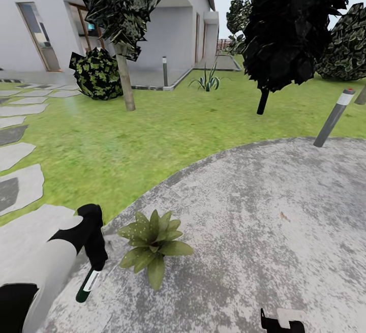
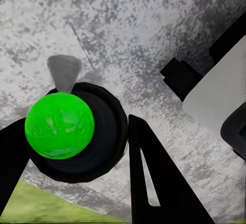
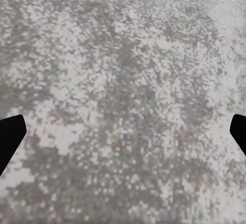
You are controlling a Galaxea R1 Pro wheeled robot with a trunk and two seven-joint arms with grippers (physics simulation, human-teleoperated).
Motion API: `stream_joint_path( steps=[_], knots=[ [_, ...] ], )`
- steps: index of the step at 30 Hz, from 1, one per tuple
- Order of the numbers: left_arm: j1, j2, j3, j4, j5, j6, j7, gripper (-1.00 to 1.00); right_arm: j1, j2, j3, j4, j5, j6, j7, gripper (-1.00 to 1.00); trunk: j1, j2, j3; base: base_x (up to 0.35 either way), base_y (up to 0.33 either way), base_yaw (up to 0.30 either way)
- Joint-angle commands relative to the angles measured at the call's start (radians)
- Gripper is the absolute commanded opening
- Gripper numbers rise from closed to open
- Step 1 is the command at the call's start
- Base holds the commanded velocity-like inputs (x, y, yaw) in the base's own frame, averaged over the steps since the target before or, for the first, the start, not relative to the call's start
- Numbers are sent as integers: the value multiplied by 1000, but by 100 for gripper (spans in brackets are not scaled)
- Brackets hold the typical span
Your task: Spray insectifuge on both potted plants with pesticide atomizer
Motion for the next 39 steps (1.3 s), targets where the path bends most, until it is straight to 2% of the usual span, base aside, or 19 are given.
stream_joint_path(
  steps=[1,4,7,9,10,13,19,24,28,33,36,39],
  knots=[
    [1,8,-4,2,-2,10,-7,-100,-1,0,-5,2,11,-3,-5,100,0,0,-1,0,0,0],
    [23,27,-3,13,7,4,5,-100,-1,0,-5,2,11,-3,-4,100,0,0,-1,0,0,0],
    [44,29,0,10,12,3,19,-100,-1,0,-5,2,11,-3,-4,100,0,0,-1,0,0,0],
    [47,27,20,3,17,4,22,-100,-1,0,-5,2,11,-3,-4,100,0,0,-1,0,0,0],
    [41,21,47,-1,20,5,22,-100,-1,0,-5,2,11,-3,-4,100,0,0,-1,0,0,0],
    [30,13,68,-4,22,10,19,-100,-1,0,-5,2,11,-3,-4,100,0,0,-1,0,0,0],
    [-10,12,73,-31,22,12,7,-100,-1,0,-5,2,11,-3,-4,100,0,0,-1,0,0,0],
    [2,23,74,-15,22,4,21,-100,-1,0,-5,2,11,-3,-4,100,0,0,-1,0,0,0],
    [43,30,74,-12,22,0,27,-100,-1,0,-5,2,11,-3,-4,100,0,0,-1,0,0,0],
    [67,29,77,-1,23,0,66,-100,-1,0,-5,2,11,-3,-4,100,0,0,-1,0,0,0],
    [67,23,89,-8,23,1,67,-100,-1,0,-5,2,11,-3,-4,100,0,0,-1,0,0,0],
    [58,13,121,-15,23,5,68,-100,-1,0,-5,2,11,-3,-4,100,0,0,-1,0,0,0]
  ],
)
